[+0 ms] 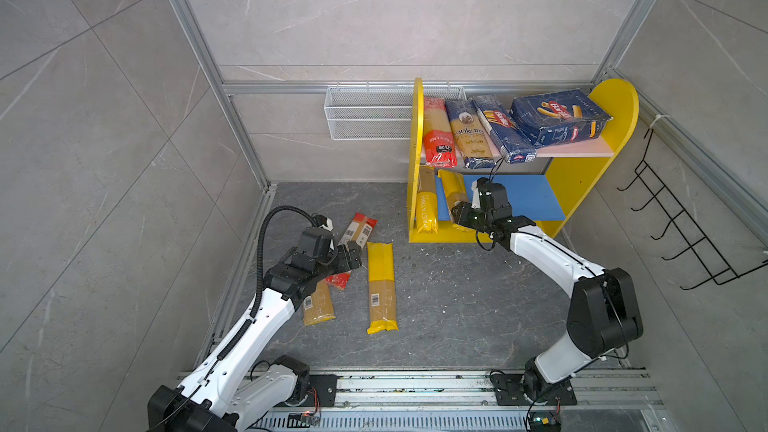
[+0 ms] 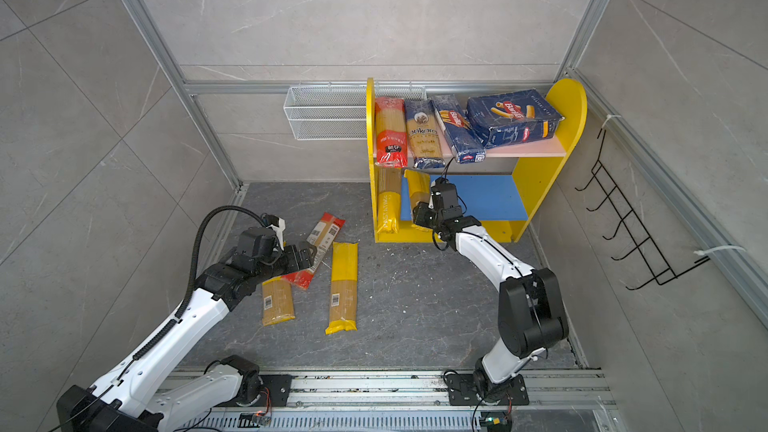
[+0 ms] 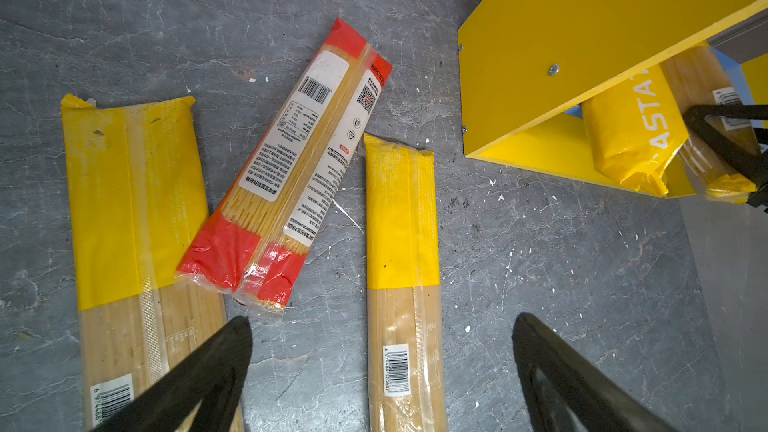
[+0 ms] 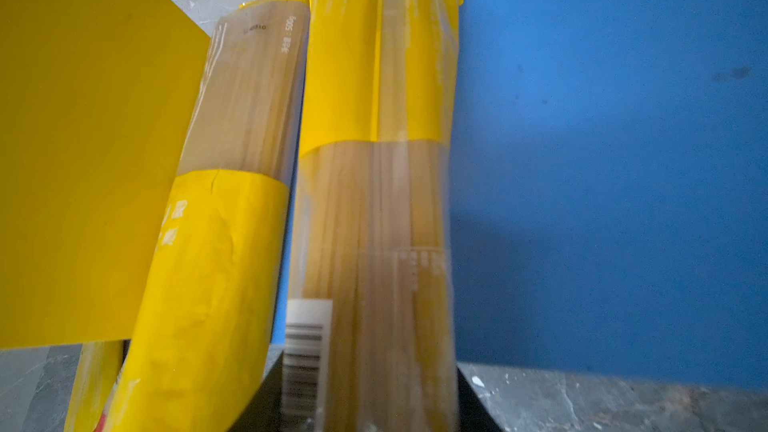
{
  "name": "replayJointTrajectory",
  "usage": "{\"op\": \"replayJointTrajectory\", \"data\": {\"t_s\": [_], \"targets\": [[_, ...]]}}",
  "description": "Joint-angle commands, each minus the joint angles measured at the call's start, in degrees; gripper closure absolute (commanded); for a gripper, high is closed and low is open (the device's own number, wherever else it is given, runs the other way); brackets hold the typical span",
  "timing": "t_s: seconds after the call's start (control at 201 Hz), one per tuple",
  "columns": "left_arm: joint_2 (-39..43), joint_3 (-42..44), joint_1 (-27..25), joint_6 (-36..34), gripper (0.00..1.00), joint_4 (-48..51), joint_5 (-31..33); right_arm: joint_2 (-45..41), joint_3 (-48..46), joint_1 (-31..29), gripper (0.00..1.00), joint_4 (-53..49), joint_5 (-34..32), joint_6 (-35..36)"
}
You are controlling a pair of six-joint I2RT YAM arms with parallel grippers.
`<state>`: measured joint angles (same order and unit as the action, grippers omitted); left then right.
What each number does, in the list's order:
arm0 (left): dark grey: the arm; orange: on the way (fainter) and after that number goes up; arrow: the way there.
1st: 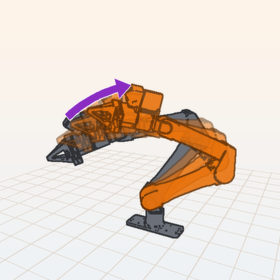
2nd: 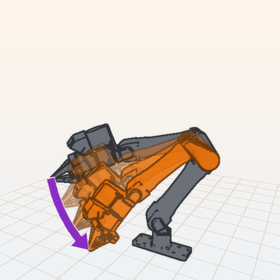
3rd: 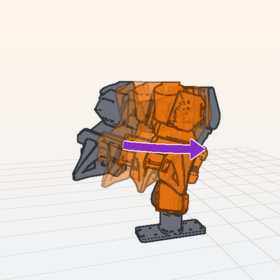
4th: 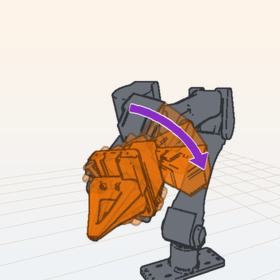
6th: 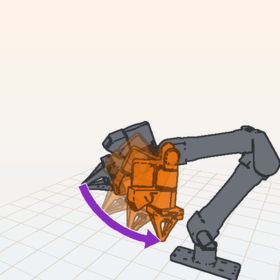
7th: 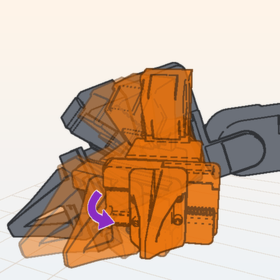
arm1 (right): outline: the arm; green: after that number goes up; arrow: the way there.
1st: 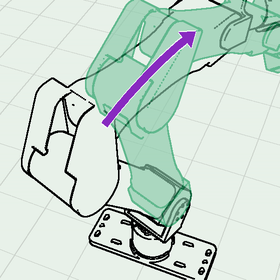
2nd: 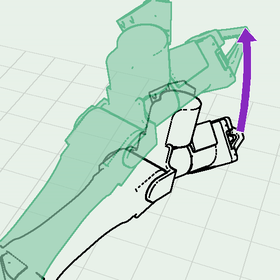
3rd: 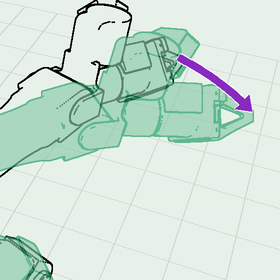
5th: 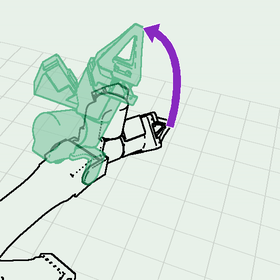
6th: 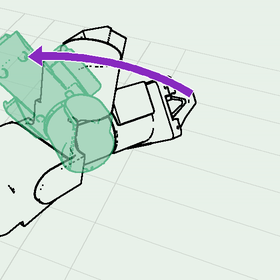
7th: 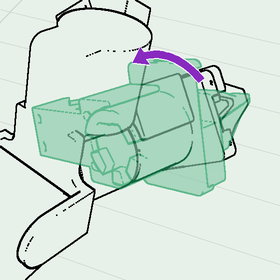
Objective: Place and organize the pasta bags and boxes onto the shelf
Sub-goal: 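Set the bag upright beside the Pastatime bag and open the right gripper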
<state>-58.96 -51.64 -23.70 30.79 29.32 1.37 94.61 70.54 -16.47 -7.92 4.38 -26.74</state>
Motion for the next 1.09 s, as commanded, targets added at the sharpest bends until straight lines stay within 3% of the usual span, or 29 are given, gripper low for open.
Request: {"op": "replayJointTrajectory", "data": {"t_s": [0.0, 0.234, 0.448, 0.528, 0.602, 0.772, 1.085], "targets": [[-0.75, -0.79, 0.74, -1.9, 0.0, -2.53, -1.49, 1.95, 4.34, 0.3, 0.83, 7.56, 3.39, 1.17], [-1.18, -0.87, 1.72, -1.87, 0.0, -2.7, -2.29, 5.57, 7.23, 0.41, 0.8, 7.57, 6.37, 0.11], [-0.59, -0.36, 1.86, -1.61, 0.0, -2.69, -2.6, 3.89, 4.27, 0.4, 0.75, 7.4, 6.44, -1.45], [-0.21, 0.02, 1.83, -1.52, 0.0, -2.7, -2.86, 3.13, 2.86, 0.33, 0.68, 7.35, 6.74, -1.81], [0.32, 0.44, 1.85, -1.26, 0.0, -2.69, -2.95, 2.71, 1.91, 0.24, 0.55, 7.5, 7.68, -2.31], [1.99, 1.43, 1.9, -0.77, 0.0, -2.61, -3.0, 1.77, 0.9, -0.26, 0.49, 7.05, 8.19, -3.04], [4.95, 2.83, 1.91, -0.47, 0.0, -1.99, -2.95, -1.5, -0.49, -1.31, 0.29, 5.3, 8.32, -3.76]]}}
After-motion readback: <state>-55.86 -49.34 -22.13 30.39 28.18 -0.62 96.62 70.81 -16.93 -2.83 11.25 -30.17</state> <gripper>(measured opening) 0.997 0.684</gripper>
